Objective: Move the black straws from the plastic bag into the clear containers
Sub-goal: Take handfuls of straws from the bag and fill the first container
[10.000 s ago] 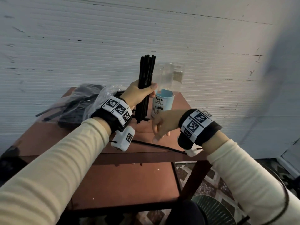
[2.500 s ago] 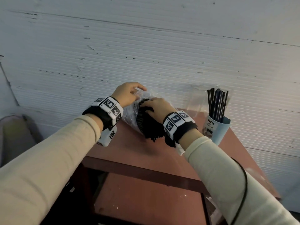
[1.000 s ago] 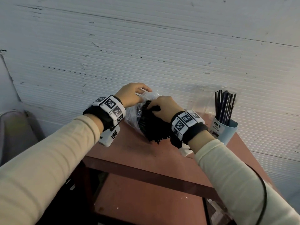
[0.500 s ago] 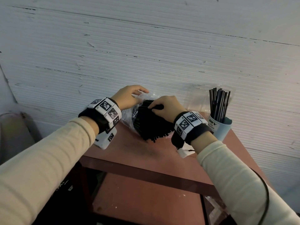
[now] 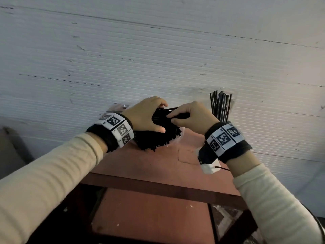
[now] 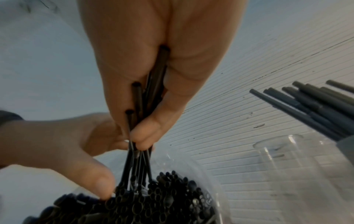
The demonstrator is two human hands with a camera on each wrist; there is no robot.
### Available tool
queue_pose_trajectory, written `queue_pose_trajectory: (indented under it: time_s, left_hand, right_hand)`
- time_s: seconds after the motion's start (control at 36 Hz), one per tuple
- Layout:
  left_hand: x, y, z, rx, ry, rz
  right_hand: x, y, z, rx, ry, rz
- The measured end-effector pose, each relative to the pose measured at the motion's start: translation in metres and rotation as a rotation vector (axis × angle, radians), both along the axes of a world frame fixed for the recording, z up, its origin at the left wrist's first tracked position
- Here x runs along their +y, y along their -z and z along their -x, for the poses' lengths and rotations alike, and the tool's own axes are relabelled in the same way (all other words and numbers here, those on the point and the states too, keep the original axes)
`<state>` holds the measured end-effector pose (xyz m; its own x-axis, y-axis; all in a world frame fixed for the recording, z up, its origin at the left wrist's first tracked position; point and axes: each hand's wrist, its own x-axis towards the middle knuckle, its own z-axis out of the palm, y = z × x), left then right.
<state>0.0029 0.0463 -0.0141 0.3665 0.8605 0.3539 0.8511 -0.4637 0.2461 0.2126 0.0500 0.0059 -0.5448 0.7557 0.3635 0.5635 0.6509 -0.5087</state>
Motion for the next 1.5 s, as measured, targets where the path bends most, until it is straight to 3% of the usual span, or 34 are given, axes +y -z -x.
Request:
queue_pose_trajectory:
  time_s: [0.19, 0.42, 0.5, 0.64, 0.75, 0.86, 1.11, 1.22, 1.42, 1.5]
  left_hand:
    - [0.013, 0.001, -0.034, 0.12, -0.016, 0.023]
    - [0.019, -0.002, -0.052, 0.038, 0.02, 0.052]
    - [0.012, -0.011, -0.058, -0.048, 0.009, 0.057]
    - [0.005, -0.033, -0.074, -0.268, 0.072, 0.078]
    - [-0.002, -0.059, -0.096, -0.342, 0.088, 0.053]
    - [-0.008, -0.081, -0.115, -0.418, 0.21, 0.147]
    - [-0.014, -0.089, -0.15, -0.771, 0.488, 0.324]
    - [-0.01, -0.083, -0.156, -0.826, 0.559, 0.331]
    - [-0.001, -0.029, -0.161, -0.914, 0.467, 0.369]
    - [-0.003, -0.011, -0.162, -0.859, 0.384, 0.353]
  right_hand:
    - [-0.017, -0.003, -0.018, 0.08, -0.02, 0.046]
    - [-0.03, -0.008, -0.045, 0.115, -0.016, 0.043]
    - [-0.037, -0.018, -0.054, 0.158, -0.009, -0.055]
    - [-0.047, -0.045, -0.062, 0.4, 0.025, -0.187]
    - [-0.055, -0.07, -0.064, 0.547, 0.05, -0.324]
    - [-0.061, -0.094, -0.068, 0.643, 0.046, -0.438]
    - [-0.055, -0.117, -0.069, 0.579, 0.069, -0.626]
    - [-0.053, -0.121, -0.068, 0.513, 0.053, -0.65]
    - [-0.034, -0.085, -0.066, 0.376, 0.1, -0.51]
    - [-0.026, -0.066, -0.065, 0.348, 0.111, -0.495]
